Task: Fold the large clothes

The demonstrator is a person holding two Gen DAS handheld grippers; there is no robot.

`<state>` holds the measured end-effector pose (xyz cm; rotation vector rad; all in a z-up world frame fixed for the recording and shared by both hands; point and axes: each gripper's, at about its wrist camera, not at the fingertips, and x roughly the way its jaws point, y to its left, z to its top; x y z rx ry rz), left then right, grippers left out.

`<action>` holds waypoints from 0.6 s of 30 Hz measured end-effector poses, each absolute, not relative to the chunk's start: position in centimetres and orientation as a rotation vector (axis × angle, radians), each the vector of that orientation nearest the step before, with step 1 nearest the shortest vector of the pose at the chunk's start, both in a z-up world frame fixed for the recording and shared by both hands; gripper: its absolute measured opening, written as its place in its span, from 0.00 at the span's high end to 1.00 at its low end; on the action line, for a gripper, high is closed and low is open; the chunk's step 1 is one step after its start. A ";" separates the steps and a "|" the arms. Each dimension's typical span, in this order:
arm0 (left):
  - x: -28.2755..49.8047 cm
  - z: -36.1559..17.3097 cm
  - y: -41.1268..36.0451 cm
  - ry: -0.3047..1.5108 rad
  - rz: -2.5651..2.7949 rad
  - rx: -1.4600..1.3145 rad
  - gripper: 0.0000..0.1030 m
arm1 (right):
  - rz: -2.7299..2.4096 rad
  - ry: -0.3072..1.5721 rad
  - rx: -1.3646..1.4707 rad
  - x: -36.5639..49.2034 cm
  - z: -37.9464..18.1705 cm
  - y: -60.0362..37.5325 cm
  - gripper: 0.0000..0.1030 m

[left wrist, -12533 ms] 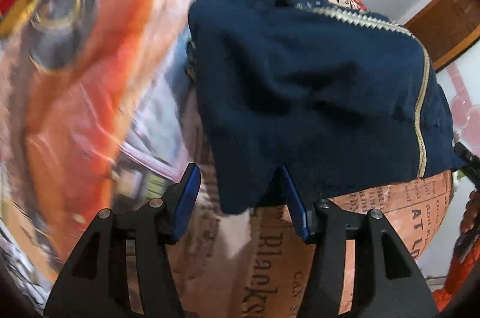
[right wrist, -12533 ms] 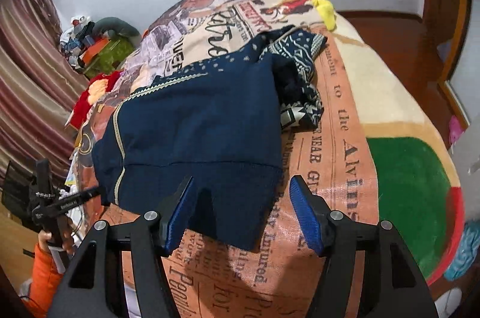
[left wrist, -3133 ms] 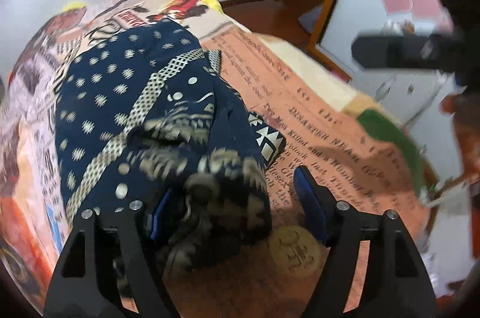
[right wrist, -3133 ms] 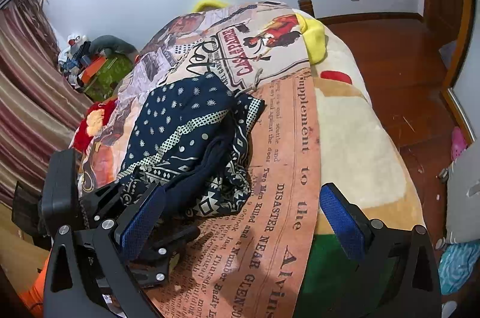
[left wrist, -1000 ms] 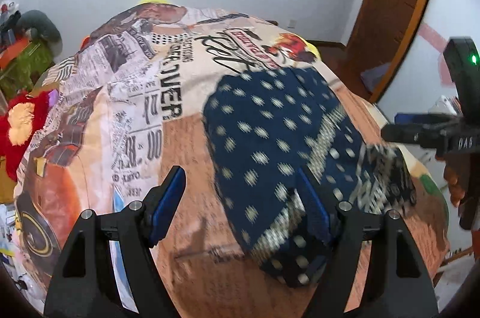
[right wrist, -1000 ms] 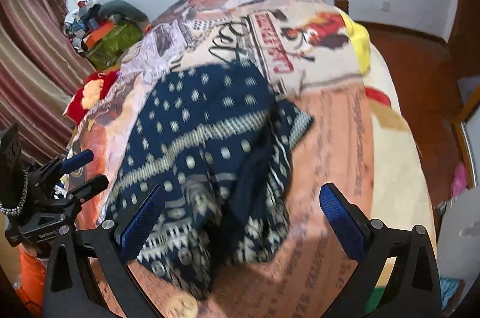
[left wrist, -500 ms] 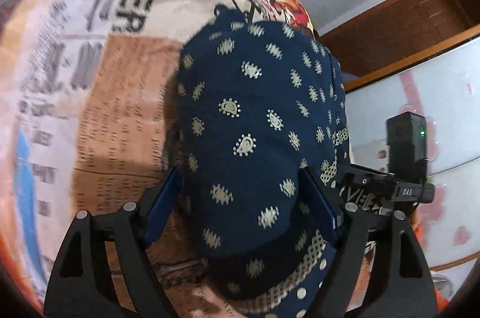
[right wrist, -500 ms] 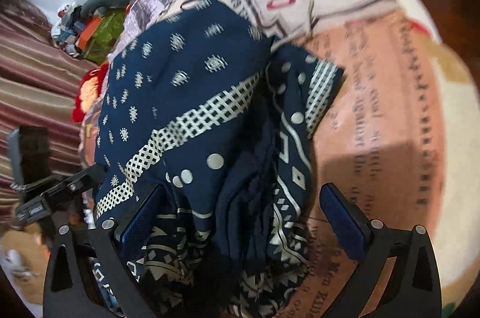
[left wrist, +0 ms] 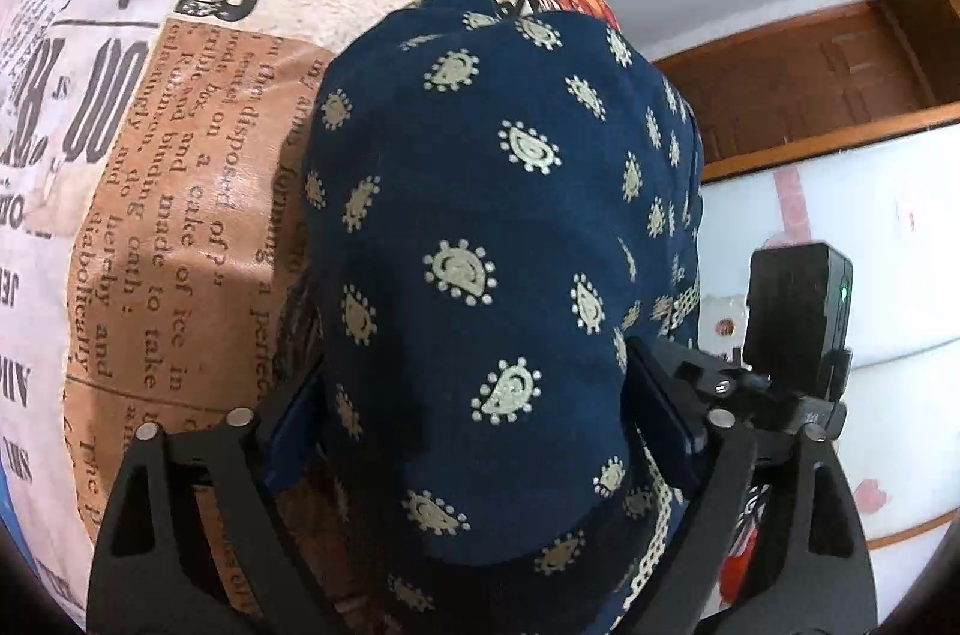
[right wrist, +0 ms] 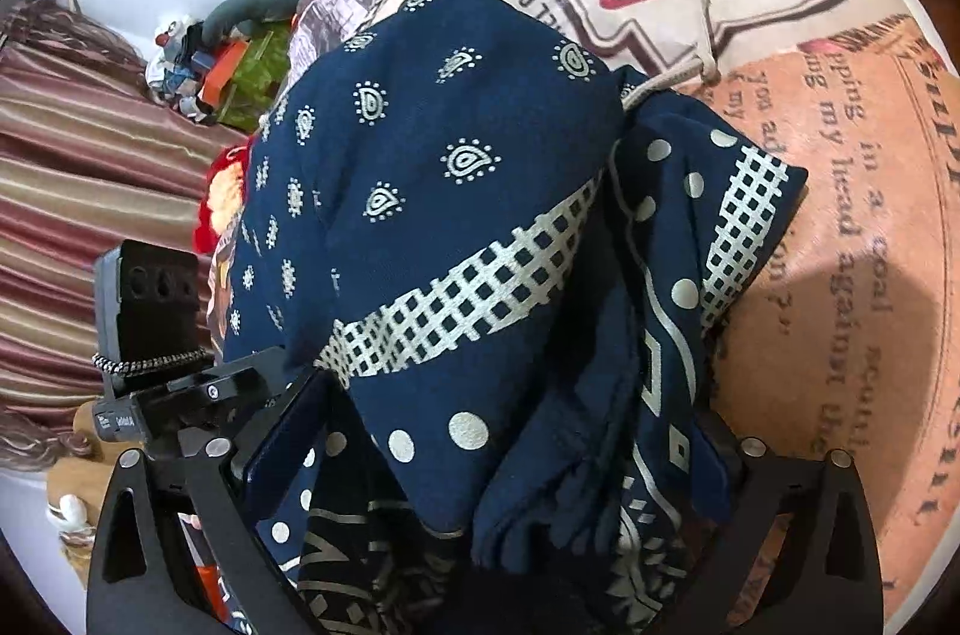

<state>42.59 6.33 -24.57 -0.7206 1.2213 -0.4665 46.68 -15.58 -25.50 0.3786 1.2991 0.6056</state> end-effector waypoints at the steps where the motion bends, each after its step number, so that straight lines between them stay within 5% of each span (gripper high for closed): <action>1: 42.4 -24.2 6.4 1.211 -0.463 -0.712 0.23 | 0.608 1.295 0.379 46.6 -25.4 -15.4 0.12; 5: 42.1 -22.7 6.2 1.173 -0.446 -0.637 0.33 | 0.631 1.285 0.403 46.5 -24.8 -15.4 0.47; 7: 41.8 -21.8 6.2 1.160 -0.449 -0.622 0.36 | 0.643 1.269 0.403 46.3 -24.2 -15.3 0.55; 18: 39.3 -15.4 9.1 1.035 -0.438 -0.544 0.41 | 0.678 1.161 0.314 44.4 -18.6 -12.4 0.61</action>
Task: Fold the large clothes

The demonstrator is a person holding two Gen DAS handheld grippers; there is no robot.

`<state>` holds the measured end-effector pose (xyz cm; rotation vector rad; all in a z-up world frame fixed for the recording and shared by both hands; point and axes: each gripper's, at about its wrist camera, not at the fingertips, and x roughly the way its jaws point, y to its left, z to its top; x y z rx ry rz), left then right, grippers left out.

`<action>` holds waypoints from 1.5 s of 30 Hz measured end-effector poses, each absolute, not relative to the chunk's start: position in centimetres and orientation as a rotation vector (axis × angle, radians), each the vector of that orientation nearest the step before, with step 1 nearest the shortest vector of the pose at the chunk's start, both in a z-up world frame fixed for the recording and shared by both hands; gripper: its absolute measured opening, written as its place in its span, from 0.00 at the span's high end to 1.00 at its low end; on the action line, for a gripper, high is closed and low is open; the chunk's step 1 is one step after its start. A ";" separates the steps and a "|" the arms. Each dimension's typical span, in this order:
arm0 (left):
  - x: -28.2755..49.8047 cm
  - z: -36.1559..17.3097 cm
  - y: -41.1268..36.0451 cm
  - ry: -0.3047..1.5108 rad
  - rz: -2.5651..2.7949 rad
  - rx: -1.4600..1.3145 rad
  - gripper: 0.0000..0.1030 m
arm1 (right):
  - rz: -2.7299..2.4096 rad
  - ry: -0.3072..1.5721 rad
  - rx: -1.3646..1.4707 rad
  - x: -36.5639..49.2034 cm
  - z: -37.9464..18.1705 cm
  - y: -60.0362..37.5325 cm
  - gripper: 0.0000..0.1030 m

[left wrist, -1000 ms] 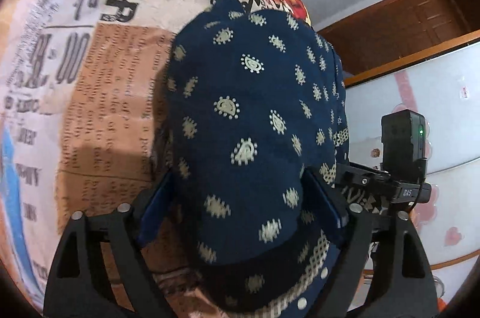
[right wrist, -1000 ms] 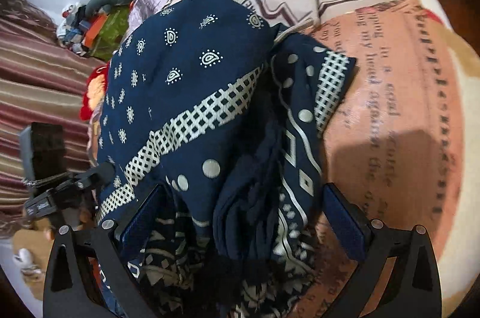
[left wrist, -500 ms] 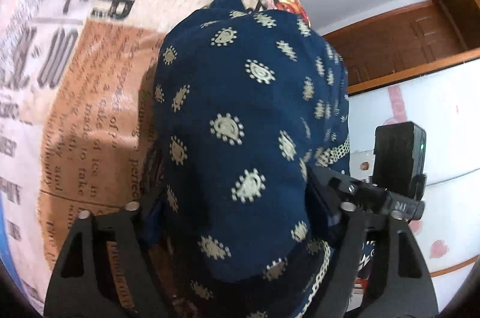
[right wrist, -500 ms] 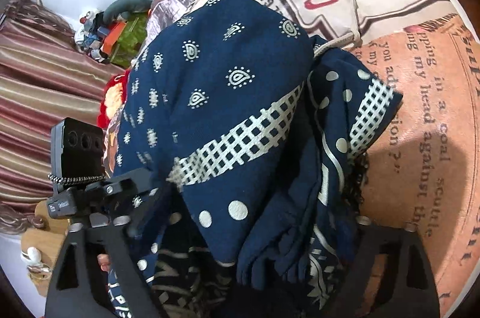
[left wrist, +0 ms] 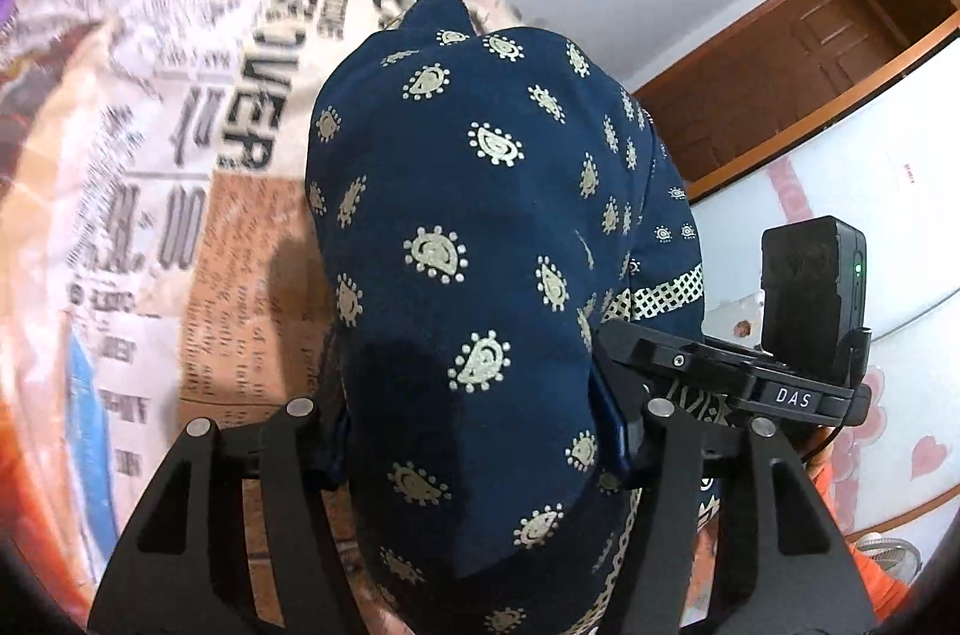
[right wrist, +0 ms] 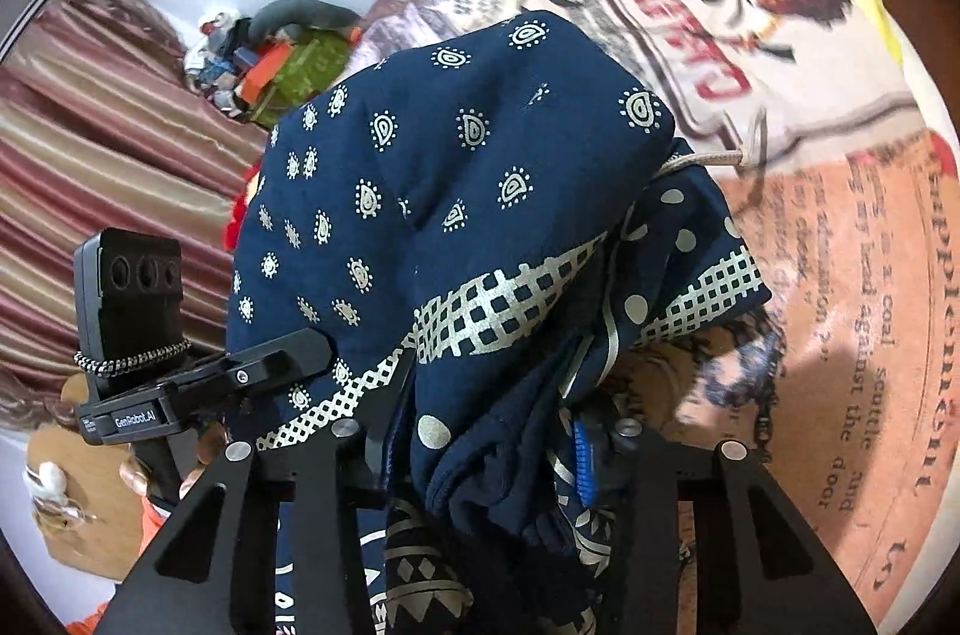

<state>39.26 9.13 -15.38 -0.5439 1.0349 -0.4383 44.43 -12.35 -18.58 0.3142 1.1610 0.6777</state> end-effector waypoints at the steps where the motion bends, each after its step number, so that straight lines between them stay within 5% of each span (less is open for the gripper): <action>1: 38.9 -14.6 9.7 1.014 -0.435 -0.543 0.41 | 0.685 1.144 0.307 44.2 -17.7 -11.9 0.61; 12: 35.1 -7.1 16.8 0.848 -0.351 -0.510 0.41 | 0.789 0.996 0.238 41.5 -10.0 -4.9 0.61; 20: 31.5 -6.7 23.0 0.821 -0.266 -0.523 0.41 | 0.871 0.990 0.205 40.1 -9.0 3.2 0.61; 39: 32.2 -25.3 30.9 1.113 -0.178 -0.684 0.41 | 0.806 1.369 0.137 42.8 -26.2 13.8 0.61; 45: 31.6 -25.8 30.7 1.085 -0.191 -0.662 0.38 | 0.807 1.396 0.118 43.6 -28.2 13.5 0.57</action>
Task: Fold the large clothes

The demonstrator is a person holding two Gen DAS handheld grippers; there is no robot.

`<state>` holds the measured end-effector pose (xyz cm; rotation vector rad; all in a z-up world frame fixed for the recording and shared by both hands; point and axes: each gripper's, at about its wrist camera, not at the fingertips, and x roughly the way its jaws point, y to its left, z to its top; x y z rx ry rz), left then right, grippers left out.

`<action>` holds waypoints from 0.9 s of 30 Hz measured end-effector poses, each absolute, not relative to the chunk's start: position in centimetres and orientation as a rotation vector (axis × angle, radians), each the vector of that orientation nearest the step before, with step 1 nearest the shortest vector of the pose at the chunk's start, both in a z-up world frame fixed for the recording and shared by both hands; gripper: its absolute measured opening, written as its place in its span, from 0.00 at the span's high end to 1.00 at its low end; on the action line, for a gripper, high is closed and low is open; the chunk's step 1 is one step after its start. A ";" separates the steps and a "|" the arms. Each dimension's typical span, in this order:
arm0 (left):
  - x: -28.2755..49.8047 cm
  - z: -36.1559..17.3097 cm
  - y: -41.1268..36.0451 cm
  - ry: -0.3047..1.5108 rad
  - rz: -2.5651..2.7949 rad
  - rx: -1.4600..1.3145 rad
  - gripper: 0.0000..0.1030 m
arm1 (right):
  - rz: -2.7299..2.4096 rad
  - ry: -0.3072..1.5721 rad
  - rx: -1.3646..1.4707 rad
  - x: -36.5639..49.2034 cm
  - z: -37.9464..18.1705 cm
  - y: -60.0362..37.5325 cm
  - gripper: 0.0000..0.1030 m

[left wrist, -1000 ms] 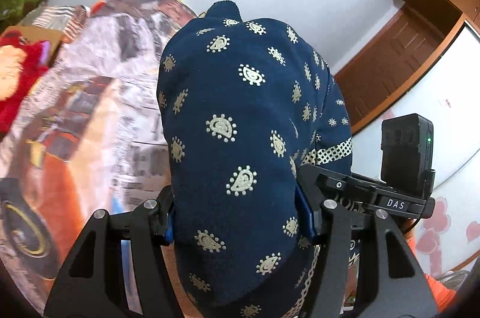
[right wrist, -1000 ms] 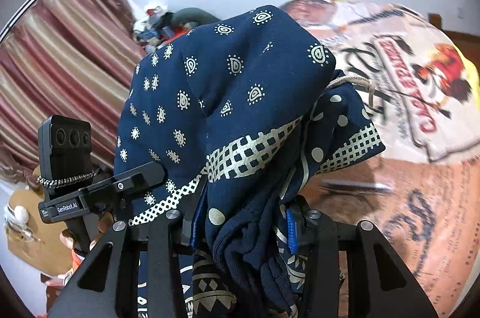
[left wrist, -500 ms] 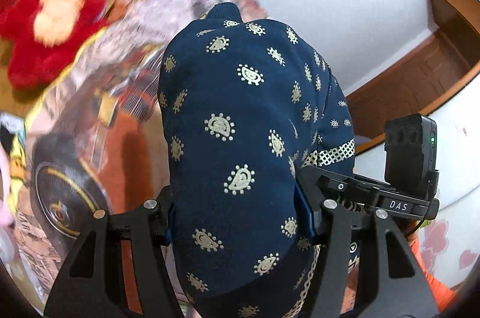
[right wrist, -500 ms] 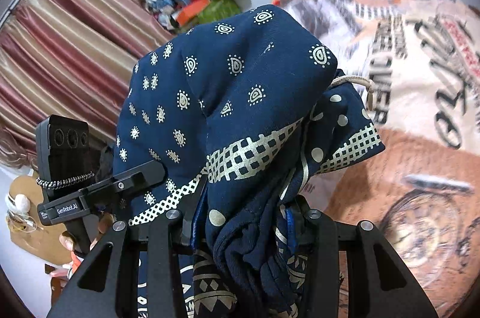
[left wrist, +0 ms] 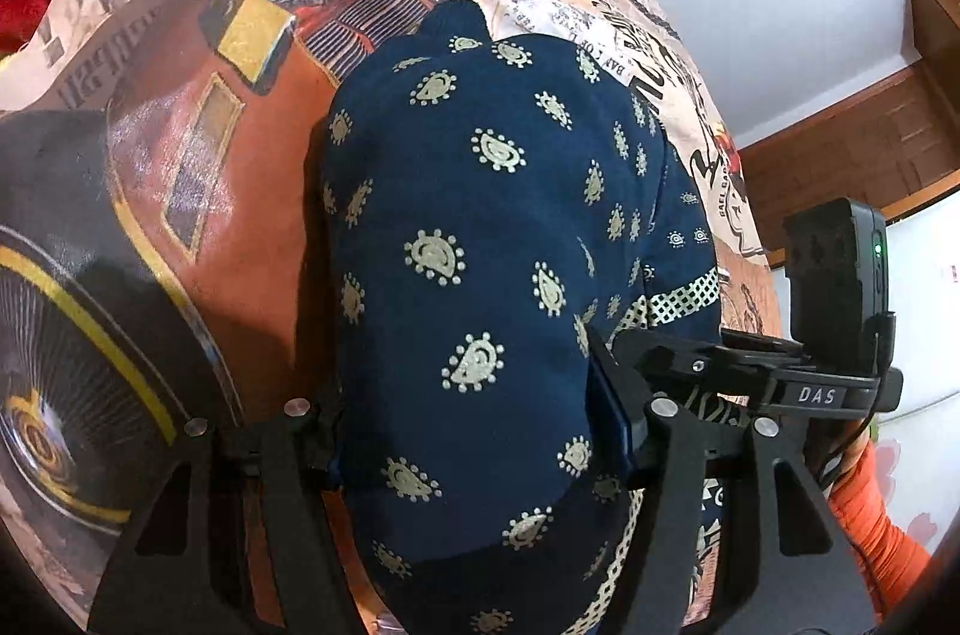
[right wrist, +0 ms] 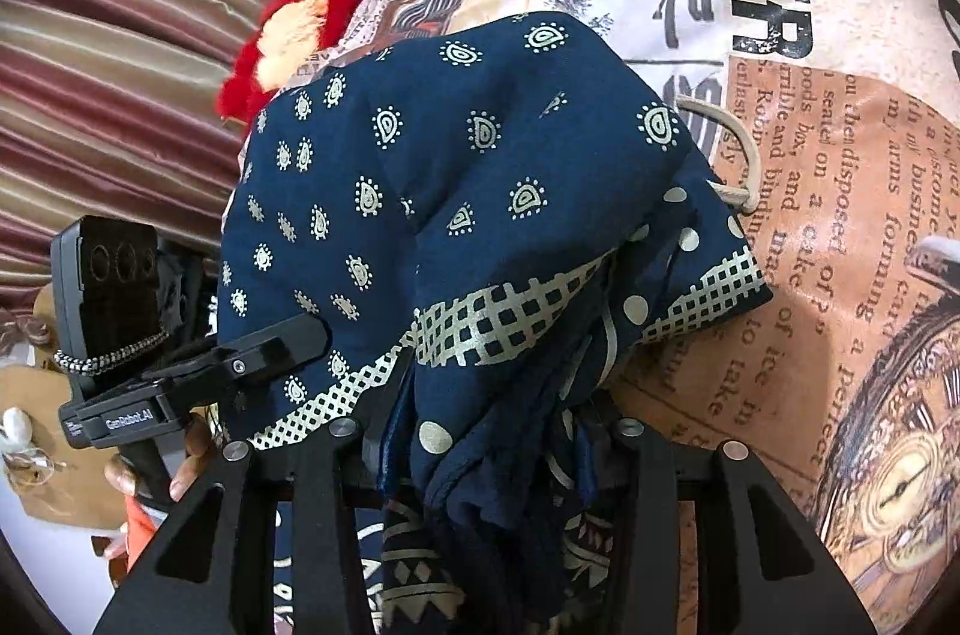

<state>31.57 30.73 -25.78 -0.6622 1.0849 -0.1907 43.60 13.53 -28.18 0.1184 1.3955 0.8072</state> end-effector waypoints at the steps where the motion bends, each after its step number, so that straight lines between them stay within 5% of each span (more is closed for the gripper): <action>1: 31.3 -25.7 30.7 1.084 -0.183 -0.656 0.38 | 0.805 1.402 0.111 43.7 -28.2 13.4 0.55; 7: 29.7 -23.8 29.3 1.065 -0.092 -0.508 0.36 | 0.777 1.388 0.018 42.6 -27.5 12.1 0.33; 14: 26.9 -22.1 27.4 1.034 0.001 -0.366 0.36 | 0.754 1.309 -0.155 39.8 -26.0 11.2 0.21; 27: 21.5 -22.9 24.6 1.017 0.038 -0.339 0.32 | 0.749 1.283 -0.209 37.4 -24.6 6.9 0.13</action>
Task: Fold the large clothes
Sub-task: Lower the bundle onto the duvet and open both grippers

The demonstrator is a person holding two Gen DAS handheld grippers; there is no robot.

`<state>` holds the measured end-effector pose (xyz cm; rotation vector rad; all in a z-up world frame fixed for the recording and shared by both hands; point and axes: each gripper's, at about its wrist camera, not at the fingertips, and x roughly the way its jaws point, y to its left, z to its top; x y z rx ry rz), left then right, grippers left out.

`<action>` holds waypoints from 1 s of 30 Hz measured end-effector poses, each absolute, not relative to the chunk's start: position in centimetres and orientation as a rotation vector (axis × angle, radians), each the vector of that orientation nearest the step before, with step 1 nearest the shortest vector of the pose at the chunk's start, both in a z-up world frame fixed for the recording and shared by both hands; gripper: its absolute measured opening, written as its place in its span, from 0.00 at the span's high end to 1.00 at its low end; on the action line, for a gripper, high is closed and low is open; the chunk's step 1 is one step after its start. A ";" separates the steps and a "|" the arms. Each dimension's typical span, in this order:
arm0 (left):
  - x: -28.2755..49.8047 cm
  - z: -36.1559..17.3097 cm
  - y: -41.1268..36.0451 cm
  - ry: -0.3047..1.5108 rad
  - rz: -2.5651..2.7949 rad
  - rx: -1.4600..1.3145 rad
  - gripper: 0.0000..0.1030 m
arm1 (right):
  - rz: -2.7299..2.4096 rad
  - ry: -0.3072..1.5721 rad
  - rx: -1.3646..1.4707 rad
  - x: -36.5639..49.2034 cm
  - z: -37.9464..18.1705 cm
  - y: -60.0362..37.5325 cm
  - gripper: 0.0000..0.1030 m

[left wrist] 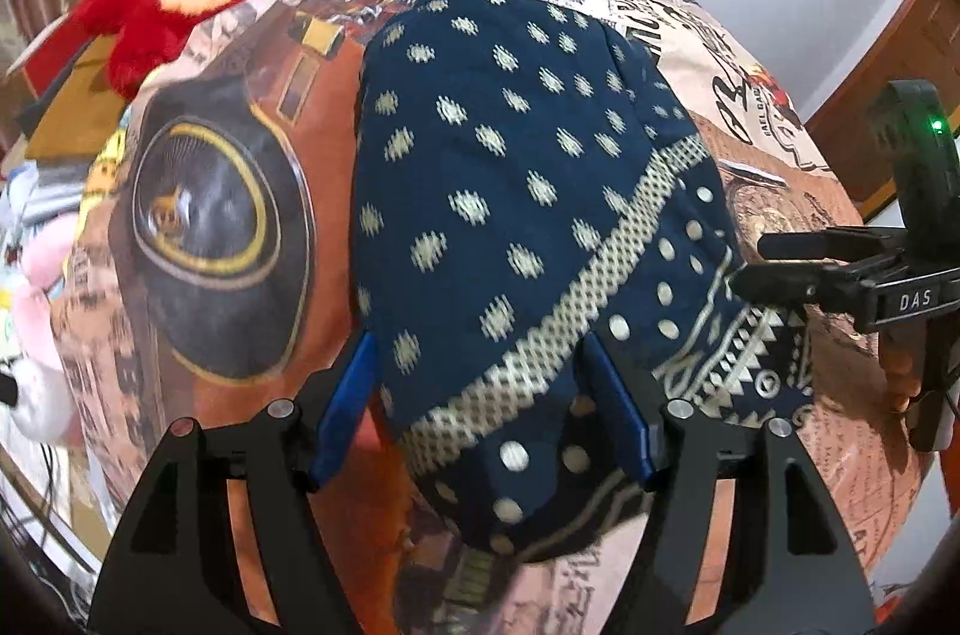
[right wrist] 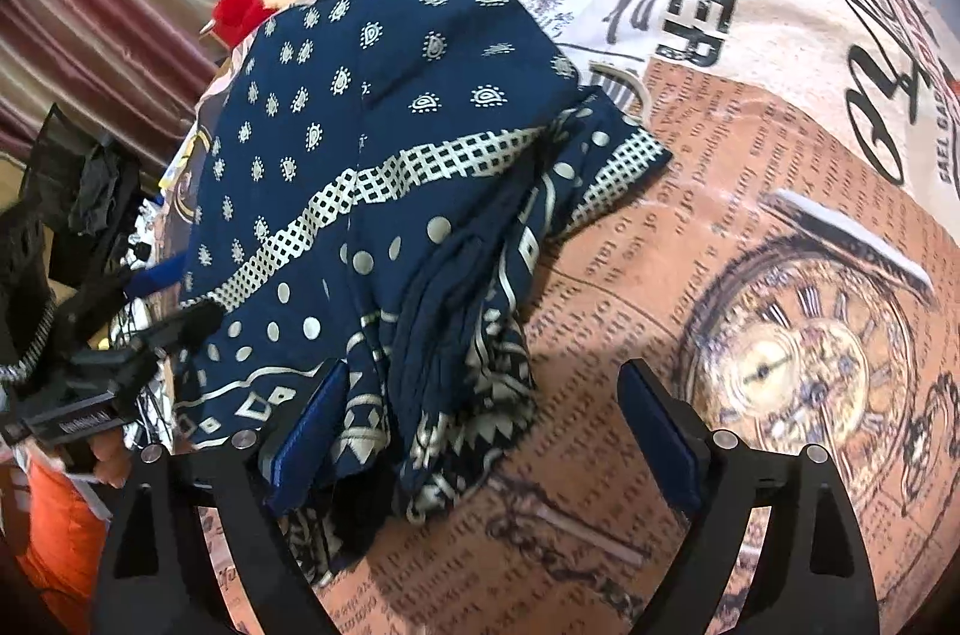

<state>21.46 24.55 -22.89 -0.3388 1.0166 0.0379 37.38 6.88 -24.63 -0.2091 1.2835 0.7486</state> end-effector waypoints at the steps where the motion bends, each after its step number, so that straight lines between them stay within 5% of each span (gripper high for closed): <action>1: 21.3 -22.6 24.4 1.019 0.041 -0.333 0.32 | 0.746 1.278 -0.210 37.1 -24.2 6.5 0.13; 12: 18.2 -14.2 22.8 0.835 0.124 -0.226 0.32 | 0.780 1.098 -0.208 32.7 -18.2 5.1 0.13; 23: 14.0 -8.4 21.2 0.665 0.236 -0.127 0.32 | 0.704 1.211 -0.286 32.9 -24.3 8.3 0.13; 30: 13.6 -8.2 19.7 0.645 0.239 -0.078 0.32 | 0.691 1.148 -0.300 31.9 -22.3 5.9 0.13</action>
